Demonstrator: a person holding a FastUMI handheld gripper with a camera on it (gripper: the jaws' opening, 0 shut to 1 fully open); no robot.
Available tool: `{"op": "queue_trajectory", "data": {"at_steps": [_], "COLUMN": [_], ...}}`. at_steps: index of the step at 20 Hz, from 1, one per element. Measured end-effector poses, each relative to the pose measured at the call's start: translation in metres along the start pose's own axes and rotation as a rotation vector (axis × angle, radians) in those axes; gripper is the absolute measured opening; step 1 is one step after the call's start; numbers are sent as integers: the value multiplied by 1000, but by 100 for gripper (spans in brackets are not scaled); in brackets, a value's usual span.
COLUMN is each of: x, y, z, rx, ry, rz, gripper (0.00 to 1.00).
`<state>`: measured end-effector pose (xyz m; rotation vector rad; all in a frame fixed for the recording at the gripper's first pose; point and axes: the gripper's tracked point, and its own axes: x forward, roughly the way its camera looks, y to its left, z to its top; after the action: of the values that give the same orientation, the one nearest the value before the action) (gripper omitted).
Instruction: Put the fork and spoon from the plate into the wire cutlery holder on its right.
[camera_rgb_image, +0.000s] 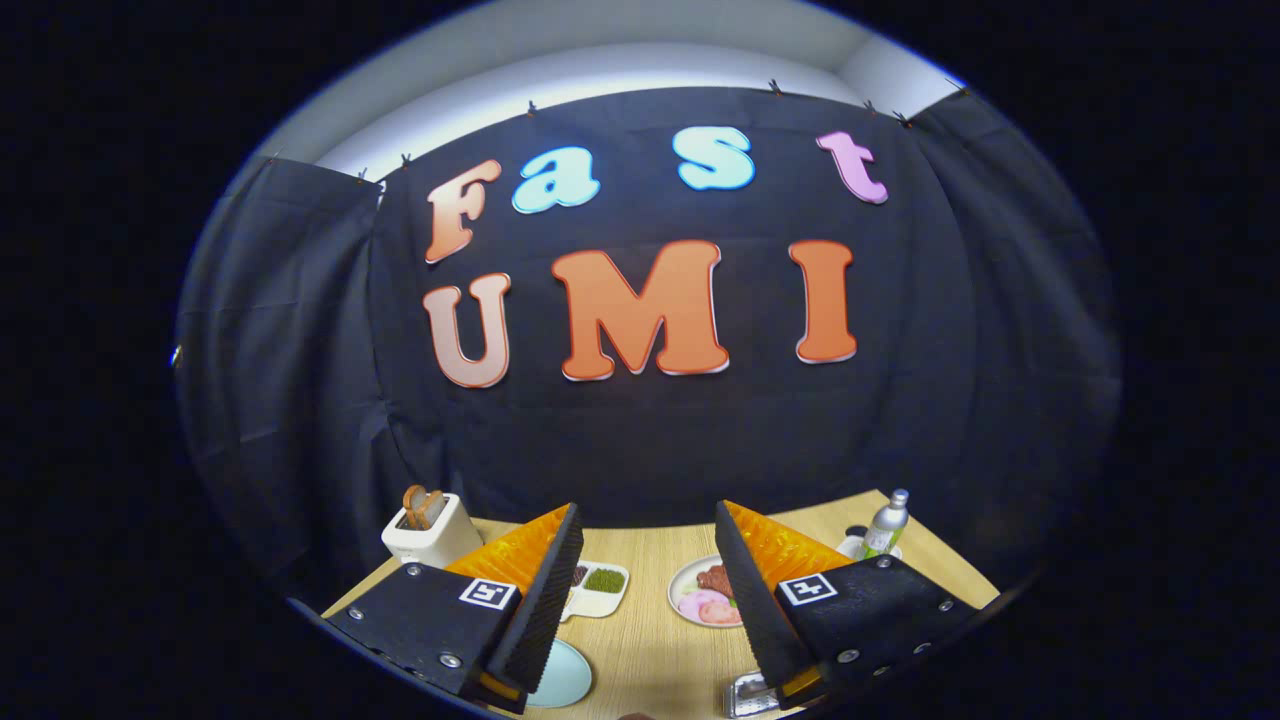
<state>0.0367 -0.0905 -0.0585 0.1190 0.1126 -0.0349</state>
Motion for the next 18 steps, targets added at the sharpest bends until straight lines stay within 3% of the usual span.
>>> {"op": "queue_trajectory", "data": {"at_steps": [3,7,18], "x": [-1,2,6], "y": [28,67,160], "z": [14,3,-93], "rx": [-46,-40,-68], "ry": [-63,-43,185], "rz": [38,100,267], "gripper": [80,83,85]}}
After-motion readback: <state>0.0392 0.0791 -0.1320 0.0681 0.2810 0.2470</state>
